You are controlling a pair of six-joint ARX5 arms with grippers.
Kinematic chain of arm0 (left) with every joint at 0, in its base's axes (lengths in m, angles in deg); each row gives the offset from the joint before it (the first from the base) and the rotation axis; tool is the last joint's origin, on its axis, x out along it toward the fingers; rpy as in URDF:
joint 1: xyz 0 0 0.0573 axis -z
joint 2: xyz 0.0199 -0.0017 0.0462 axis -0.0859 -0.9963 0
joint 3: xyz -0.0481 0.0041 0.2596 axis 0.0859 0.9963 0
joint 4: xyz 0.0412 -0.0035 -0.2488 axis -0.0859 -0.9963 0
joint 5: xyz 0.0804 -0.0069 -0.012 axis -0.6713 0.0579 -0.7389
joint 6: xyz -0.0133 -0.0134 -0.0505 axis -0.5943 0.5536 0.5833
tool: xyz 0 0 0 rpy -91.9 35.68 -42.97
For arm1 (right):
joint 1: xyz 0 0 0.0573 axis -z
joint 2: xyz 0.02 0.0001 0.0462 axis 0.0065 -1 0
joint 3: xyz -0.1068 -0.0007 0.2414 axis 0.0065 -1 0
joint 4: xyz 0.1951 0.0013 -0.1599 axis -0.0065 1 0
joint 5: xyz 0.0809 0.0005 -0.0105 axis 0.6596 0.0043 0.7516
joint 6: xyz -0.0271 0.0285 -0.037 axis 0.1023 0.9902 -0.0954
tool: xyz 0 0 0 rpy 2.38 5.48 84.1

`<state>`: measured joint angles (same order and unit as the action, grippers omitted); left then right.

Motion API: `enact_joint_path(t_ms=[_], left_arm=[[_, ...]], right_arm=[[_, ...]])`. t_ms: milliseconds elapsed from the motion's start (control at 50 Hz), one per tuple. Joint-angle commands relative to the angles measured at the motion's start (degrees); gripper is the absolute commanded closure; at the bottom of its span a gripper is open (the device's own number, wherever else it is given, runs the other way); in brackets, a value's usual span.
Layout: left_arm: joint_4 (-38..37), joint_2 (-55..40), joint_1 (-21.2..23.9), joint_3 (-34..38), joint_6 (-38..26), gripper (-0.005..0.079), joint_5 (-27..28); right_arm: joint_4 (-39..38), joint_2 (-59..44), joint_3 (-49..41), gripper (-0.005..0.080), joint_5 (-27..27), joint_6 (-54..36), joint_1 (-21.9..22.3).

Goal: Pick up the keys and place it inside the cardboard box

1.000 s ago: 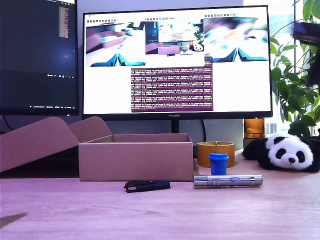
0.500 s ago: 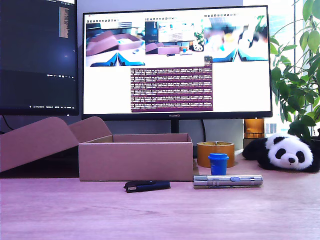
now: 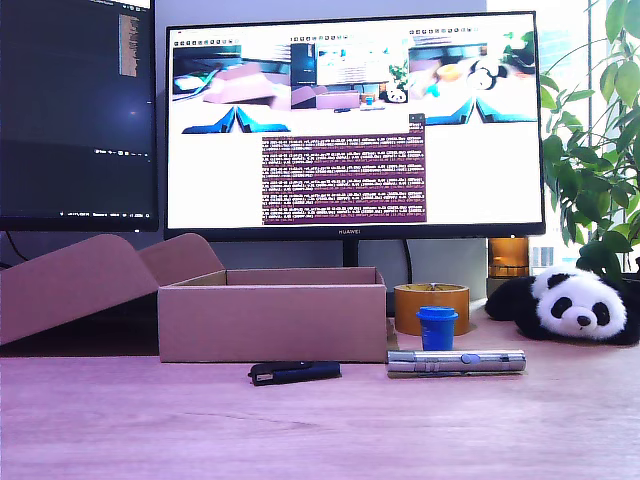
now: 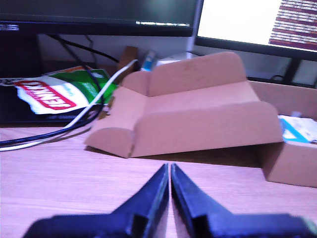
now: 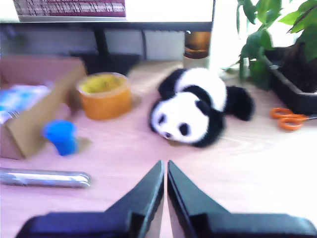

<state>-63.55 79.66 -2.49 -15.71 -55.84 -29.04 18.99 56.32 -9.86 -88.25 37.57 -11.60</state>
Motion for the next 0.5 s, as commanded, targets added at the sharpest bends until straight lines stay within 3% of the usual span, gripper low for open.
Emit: enact_joint_path(t_ms=[0,480], left_arm=[[0.42,0.52,0.04,1.18,0.09,0.0764,0.07],[0.31,0.52,1.73,1.16,0.09,0.0764,0.04]], right_arm=[[-0.74,0.66,-0.63,0.0765,-0.92,-0.39,0.37],[7.76,1.14,-0.61,0.0765,-1.03,0.11,0.35]])
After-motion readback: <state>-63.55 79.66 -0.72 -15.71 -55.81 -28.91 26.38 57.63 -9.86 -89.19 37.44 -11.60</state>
